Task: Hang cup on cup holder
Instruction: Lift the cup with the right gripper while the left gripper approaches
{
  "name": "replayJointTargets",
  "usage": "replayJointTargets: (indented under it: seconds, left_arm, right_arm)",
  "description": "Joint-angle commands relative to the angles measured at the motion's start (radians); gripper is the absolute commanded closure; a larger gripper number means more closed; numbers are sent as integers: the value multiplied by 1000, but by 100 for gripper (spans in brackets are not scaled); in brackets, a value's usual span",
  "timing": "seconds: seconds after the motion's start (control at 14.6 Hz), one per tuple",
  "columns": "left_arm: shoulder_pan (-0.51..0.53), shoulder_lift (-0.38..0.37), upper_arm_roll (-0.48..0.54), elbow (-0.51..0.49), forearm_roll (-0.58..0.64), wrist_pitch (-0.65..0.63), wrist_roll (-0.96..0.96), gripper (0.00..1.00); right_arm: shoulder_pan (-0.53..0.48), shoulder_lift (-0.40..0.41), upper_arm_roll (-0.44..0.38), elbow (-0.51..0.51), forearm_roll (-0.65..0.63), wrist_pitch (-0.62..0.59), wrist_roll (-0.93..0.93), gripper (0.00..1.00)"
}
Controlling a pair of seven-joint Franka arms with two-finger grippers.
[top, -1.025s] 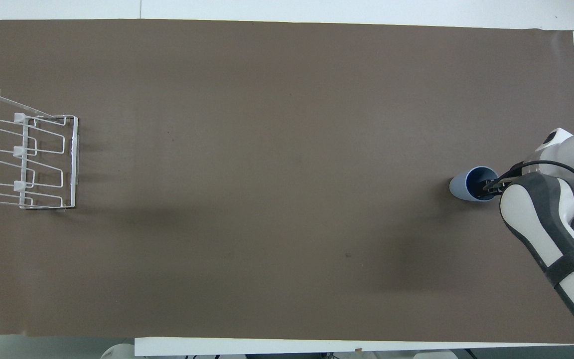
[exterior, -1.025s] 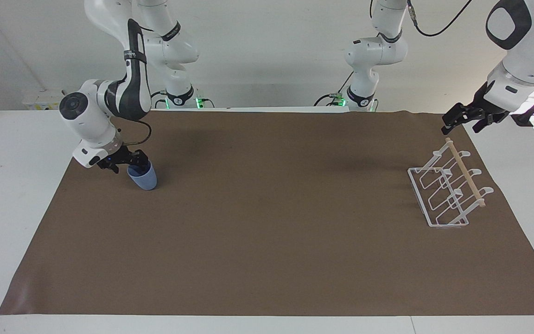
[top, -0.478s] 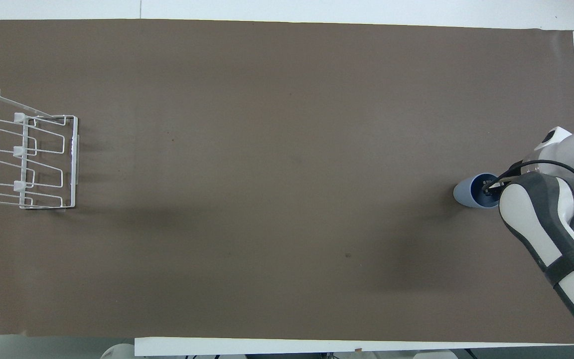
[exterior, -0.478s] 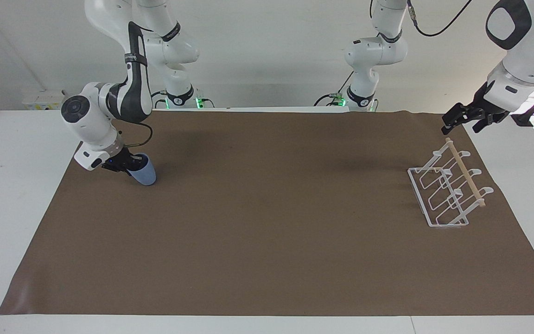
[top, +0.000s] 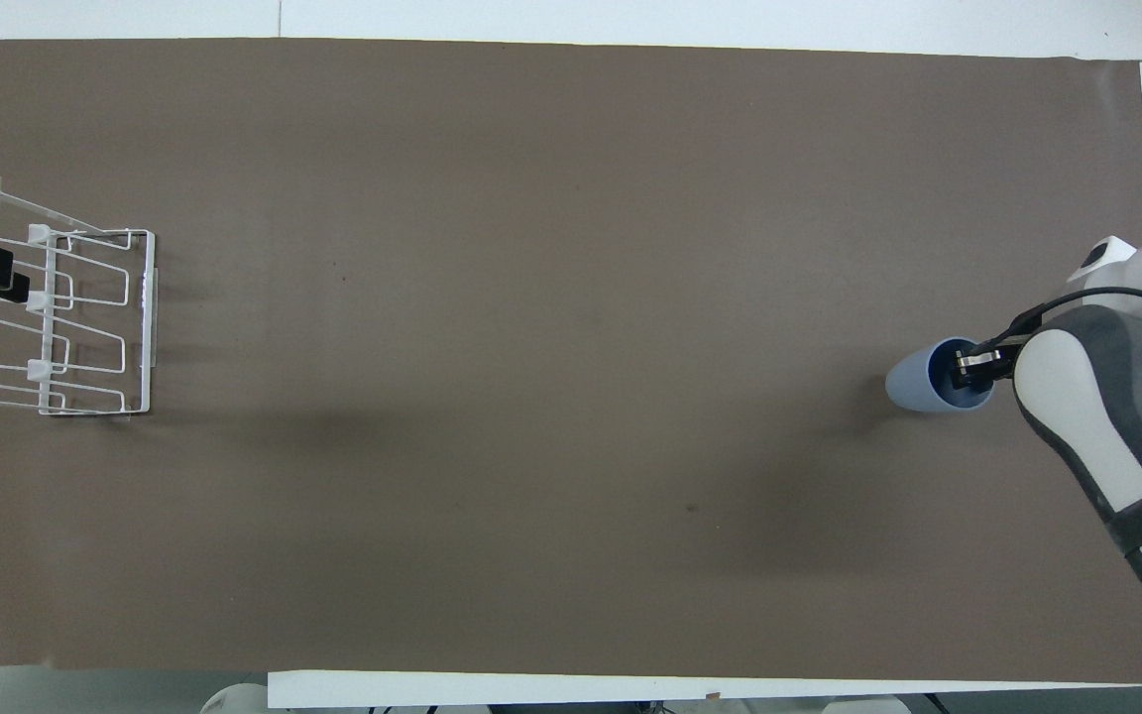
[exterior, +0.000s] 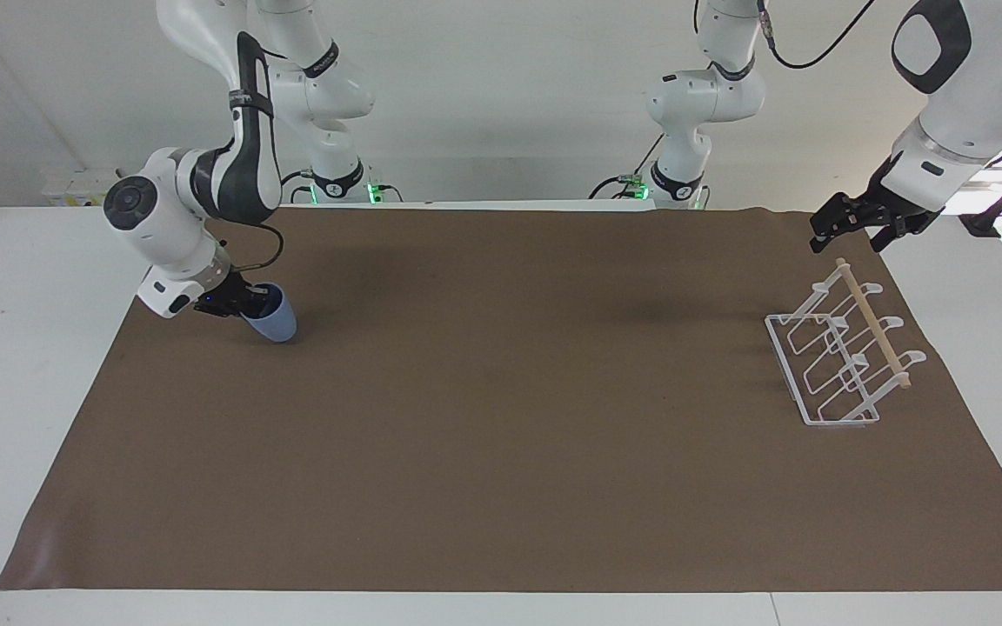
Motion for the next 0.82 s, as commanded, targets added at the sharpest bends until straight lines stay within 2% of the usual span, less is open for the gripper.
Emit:
replayJointTargets:
  seconds: [0.0, 0.14, 0.34, 0.41, 0.61, 0.75]
  left_arm:
    - [0, -17, 7, -17, 17, 12, -53, 0]
    - [-14, -17, 3, -31, 17, 68, -174, 0]
    - [-46, -21, -2, -42, 0, 95, -290, 0]
    - [-48, -21, -2, -44, -40, 109, -322, 0]
    - [-52, -19, -2, -44, -120, 145, -510, 0]
    - [-93, -16, -11, -39, -158, 152, -703, 0]
  right_arm:
    - [5, -15, 25, 82, 189, -100, -14, 100]
    - [5, -23, 69, 122, 377, -138, -4, 100]
    - [5, -29, 149, 127, 709, -140, 54, 100]
    - [5, -29, 176, 127, 786, -140, 92, 100]
    - [5, -44, 303, 129, 930, -123, 246, 100]
    - [12, -44, 377, 133, 983, -41, 339, 100]
